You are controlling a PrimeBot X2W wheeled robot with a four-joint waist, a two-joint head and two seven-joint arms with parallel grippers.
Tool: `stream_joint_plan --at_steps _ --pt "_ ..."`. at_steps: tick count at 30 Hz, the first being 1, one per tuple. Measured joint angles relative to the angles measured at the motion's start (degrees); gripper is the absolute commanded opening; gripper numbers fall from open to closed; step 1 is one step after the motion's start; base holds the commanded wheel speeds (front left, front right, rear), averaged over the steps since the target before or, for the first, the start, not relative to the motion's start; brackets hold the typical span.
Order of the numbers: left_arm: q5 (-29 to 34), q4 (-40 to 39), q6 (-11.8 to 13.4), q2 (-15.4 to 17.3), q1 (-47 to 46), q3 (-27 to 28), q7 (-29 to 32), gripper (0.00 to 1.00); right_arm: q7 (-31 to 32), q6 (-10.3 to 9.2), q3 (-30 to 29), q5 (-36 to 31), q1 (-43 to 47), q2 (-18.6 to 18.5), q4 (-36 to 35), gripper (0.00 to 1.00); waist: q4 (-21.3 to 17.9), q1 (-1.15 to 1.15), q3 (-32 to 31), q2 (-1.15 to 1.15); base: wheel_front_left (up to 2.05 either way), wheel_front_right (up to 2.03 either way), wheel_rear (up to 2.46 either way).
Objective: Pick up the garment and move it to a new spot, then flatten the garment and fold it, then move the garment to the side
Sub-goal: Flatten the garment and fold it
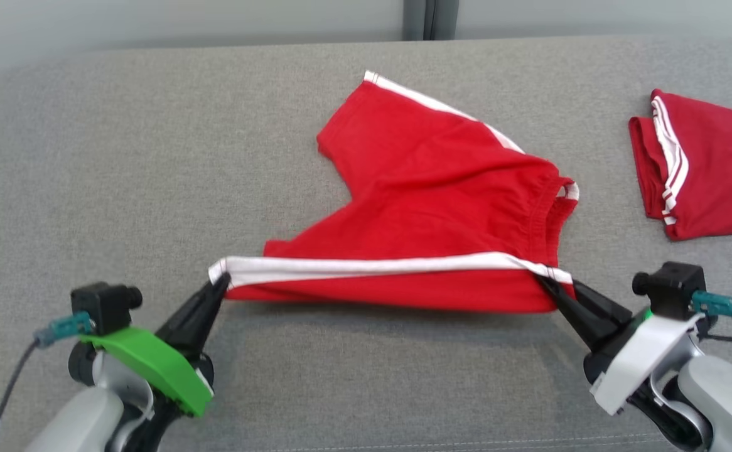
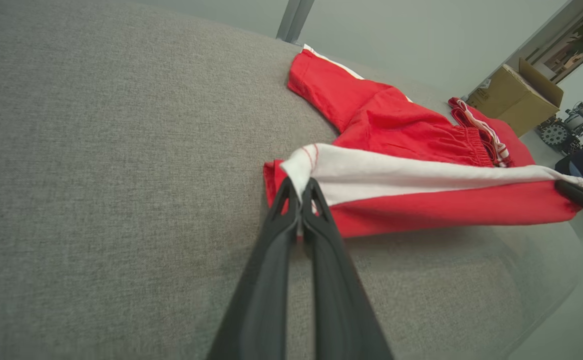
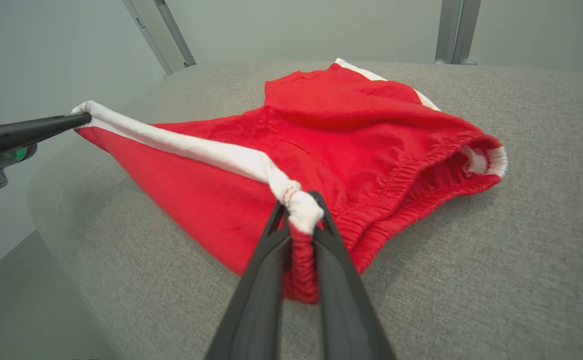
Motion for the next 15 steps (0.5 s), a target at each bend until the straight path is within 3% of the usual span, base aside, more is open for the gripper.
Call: stream_joint_plan --at_steps 6,15 --pt "2.5 -0.9 0.0 0.4 3.7 -2.2 -2.4 0.0 -1.1 0.01 0.5 -0.1 2.9 -1.7 0.9 0.0 -1.0 0.0 -1.9 0.0 0.0 0.0 0.0" --pt "2.5 -0.8 0.0 0.2 7.2 -1.6 -5.0 0.0 -1.7 0.03 0.8 -0.5 5.6 -1.4 0.9 0.0 -2.0 0.0 -3.0 0.0 0.0 0.0 0.0"
